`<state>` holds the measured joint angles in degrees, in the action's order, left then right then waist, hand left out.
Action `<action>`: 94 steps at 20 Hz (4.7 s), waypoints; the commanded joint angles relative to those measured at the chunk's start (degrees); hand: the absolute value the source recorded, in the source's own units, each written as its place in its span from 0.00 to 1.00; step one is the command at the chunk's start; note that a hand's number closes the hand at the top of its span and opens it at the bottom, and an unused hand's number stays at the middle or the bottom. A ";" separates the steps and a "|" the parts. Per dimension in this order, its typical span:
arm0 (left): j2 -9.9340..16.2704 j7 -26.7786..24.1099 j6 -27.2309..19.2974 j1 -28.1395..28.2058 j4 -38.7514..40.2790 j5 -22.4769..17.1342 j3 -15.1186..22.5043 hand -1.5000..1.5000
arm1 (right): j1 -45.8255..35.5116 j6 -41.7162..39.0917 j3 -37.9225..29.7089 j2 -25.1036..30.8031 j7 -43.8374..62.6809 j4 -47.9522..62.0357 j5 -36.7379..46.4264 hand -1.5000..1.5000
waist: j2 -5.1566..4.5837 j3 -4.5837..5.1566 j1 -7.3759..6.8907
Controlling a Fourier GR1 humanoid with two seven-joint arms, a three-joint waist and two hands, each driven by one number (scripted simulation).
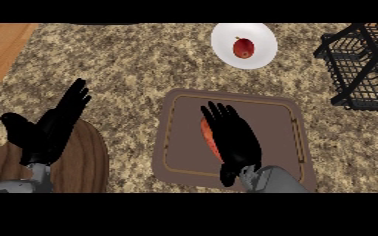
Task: Pick the sweet potato from the tray and place it in the tiered basket
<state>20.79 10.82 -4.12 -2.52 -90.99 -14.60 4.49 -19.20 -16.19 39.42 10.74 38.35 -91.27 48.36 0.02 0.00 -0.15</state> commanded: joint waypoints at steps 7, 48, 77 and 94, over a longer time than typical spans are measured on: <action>-2.84 1.45 0.63 -1.25 -0.07 2.37 -1.10 0.50 | 1.25 -8.35 -2.16 -4.59 -2.42 6.11 -0.42 1.00 | -0.02 0.00 0.05; -2.80 -0.28 4.31 0.25 0.74 1.84 -3.52 0.50 | -2.60 -14.72 -63.63 57.45 -92.57 49.51 -38.23 1.00 | -1.33 -0.46 -0.68; -4.68 2.24 4.22 -4.56 2.22 4.19 -3.52 0.50 | -27.27 -8.85 -44.29 49.63 -90.98 67.61 -27.53 1.00 | -0.75 -0.14 -1.99; -6.05 1.14 5.29 -3.88 2.60 5.88 -3.84 0.50 | -36.82 2.91 -48.85 39.29 -88.50 78.23 -27.40 0.00 | -0.83 -0.13 -2.03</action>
<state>15.46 11.02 1.68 -4.68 -88.95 -9.53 0.25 -53.59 -13.39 -8.82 52.29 -50.27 -14.99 20.86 -0.60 -0.15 -1.98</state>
